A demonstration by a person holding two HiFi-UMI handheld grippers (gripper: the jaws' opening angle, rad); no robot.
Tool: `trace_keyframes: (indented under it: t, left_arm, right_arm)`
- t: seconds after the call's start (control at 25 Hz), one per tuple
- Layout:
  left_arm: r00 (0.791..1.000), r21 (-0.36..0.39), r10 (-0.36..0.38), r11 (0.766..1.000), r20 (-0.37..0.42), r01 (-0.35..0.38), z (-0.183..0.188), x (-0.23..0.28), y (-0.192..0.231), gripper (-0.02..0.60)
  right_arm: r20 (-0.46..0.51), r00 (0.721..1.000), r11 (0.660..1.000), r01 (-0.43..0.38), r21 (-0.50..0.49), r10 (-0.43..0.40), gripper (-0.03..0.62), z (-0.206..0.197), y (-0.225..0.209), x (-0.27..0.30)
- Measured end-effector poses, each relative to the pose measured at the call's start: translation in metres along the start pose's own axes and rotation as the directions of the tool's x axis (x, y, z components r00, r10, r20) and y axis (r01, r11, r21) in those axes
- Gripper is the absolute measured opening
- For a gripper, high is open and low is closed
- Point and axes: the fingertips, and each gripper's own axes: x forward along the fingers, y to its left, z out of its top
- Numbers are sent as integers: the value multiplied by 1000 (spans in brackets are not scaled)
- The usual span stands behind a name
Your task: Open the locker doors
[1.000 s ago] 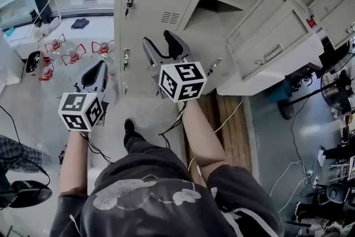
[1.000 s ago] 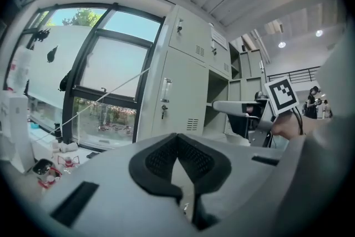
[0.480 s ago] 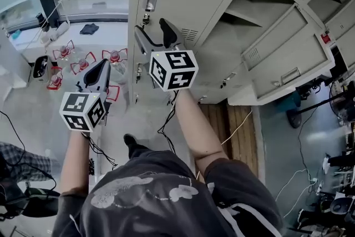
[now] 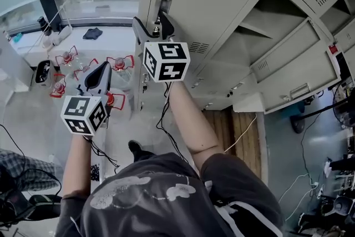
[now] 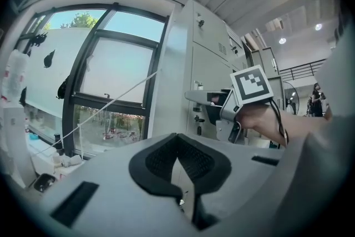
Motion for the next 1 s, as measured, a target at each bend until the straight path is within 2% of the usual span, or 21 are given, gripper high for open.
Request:
trace_keyframes:
  t: [0.28, 0.68, 1.0]
  left_arm:
    - [1000, -25, 16, 1000, -6, -16, -7, 10, 19, 9]
    - [999, -26, 25, 999, -23, -26, -14, 3, 15, 9]
    - [999, -20, 25, 999, -27, -25, -13, -12, -3, 9]
  right_arm:
    - [28, 998, 998, 54, -26, -53, 302, -4, 3, 14]
    - [34, 991, 991, 132, -15, -131, 302, -2, 8, 6]
    - [25, 992, 992, 125, 8, -125, 301, 2, 18, -21]
